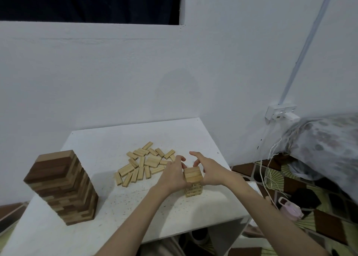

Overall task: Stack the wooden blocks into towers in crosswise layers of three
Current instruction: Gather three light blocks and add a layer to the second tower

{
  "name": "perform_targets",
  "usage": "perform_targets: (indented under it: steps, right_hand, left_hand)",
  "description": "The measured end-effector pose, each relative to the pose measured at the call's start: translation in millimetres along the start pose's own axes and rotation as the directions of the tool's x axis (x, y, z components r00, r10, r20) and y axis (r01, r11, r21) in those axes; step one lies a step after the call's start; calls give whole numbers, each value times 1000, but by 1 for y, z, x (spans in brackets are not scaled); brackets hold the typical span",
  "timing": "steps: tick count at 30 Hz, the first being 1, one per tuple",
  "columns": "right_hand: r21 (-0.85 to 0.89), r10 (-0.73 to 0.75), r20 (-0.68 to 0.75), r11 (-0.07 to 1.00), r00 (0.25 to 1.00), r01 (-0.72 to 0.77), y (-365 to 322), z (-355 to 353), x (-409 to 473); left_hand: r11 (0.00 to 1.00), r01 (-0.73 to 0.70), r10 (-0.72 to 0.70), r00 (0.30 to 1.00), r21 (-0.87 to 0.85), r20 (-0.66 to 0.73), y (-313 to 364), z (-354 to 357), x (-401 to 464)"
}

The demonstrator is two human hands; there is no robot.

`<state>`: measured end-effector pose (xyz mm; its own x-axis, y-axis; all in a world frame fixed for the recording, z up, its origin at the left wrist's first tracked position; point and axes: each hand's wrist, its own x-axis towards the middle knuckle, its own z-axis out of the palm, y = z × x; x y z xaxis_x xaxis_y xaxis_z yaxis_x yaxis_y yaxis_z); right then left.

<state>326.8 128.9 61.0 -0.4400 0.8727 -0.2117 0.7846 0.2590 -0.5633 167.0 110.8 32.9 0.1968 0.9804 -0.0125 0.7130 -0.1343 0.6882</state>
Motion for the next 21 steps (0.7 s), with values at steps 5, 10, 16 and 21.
perform_targets:
  steps: [5,10,16,21]
  right_hand:
    - [-2,11,0,1000,1000,-11,0,1,-1]
    - [-9,35,4,999,999,-35,0,2,1]
    - [-15,56,15,998,998,-56,0,2,0]
    - [27,45,25,999,999,-46,-1,-3,-4]
  left_hand:
    - [1000,18,-18,1000,-1,11,-1,1,0]
    - [1000,31,-31,999,5,28,1,-1,-2]
    - [998,51,-52,997,21,49,4,-3,-2]
    - [997,58,-60,997,49,49,4,-3,-1]
